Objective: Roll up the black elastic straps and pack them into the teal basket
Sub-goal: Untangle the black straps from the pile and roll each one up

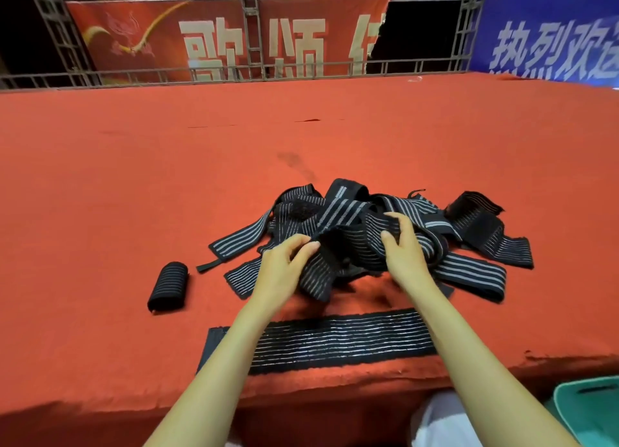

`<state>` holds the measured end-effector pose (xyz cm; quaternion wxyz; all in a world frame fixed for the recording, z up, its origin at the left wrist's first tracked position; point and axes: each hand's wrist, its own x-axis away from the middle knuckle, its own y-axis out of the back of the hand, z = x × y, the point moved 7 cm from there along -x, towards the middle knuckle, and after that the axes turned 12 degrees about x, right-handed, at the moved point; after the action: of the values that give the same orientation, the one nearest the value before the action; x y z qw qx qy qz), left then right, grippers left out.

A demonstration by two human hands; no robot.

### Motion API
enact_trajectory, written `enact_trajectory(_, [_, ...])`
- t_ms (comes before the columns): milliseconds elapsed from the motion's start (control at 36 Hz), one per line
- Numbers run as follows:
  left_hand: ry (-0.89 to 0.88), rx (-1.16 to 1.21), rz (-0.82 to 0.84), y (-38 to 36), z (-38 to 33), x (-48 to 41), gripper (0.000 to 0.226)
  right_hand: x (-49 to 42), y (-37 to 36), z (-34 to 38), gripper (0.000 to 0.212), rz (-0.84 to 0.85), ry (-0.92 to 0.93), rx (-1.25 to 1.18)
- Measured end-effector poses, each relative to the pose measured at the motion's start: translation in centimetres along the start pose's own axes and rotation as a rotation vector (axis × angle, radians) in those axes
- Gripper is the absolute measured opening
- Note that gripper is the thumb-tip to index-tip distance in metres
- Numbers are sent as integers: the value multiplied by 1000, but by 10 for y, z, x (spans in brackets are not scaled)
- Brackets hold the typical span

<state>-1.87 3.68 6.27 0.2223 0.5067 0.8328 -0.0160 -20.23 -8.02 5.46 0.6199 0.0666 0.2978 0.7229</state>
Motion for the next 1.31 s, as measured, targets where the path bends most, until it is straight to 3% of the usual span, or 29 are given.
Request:
enact_trajectory(111, [26, 2, 10, 16, -8, -5, 17, 4, -14, -5, 58, 78, 55, 234])
enact_trajectory(194, [37, -187, 133, 17, -13, -9, 19, 17, -25, 16, 71, 217, 249, 108])
enact_trajectory(278, [40, -201, 327, 5, -20, -6, 14, 33, -34, 43, 71, 410, 451, 20])
enact_trajectory(333, [23, -215, 390, 1, -26, -4, 16, 34, -40, 50, 61, 473, 522, 84])
enact_trajectory(389, [6, -244, 405, 2, -30, -5, 19, 32, -43, 54, 36, 484, 553, 157])
enact_trajectory(444, [28, -217, 404, 8, -30, -6, 13, 28, -41, 55, 14, 431, 552, 196])
enact_trajectory(528, [123, -214, 395, 25, -18, -5, 13, 17, -25, 53, 8, 300, 440, 156])
enact_trajectory(639, [167, -231, 287, 54, -3, -3, 7, 3, -1, 44, 10, 139, 355, 236])
enact_trajectory(806, [256, 120, 20, 73, 12, 6, 9, 3, -10, 29, 13, 207, 356, 476])
enact_trajectory(944, [292, 236, -201, 95, 27, 13, 5, 9, -18, -1, 11, 303, 282, 688])
enact_trajectory(1028, [251, 148, -284, 110, 31, 16, 6, 17, -21, -20, 10, 446, 199, 699])
enact_trajectory(1083, [231, -30, -350, 123, 33, 19, 15, 20, -17, -30, 8, 467, 149, 736])
enact_trajectory(1139, [231, -59, -379, 130, 35, 23, 22, 23, -11, -36, 7, 470, 119, 797])
enact_trajectory(1306, [300, 103, -378, 128, 44, 38, 13, 14, 21, -41, 15, 180, 70, 648])
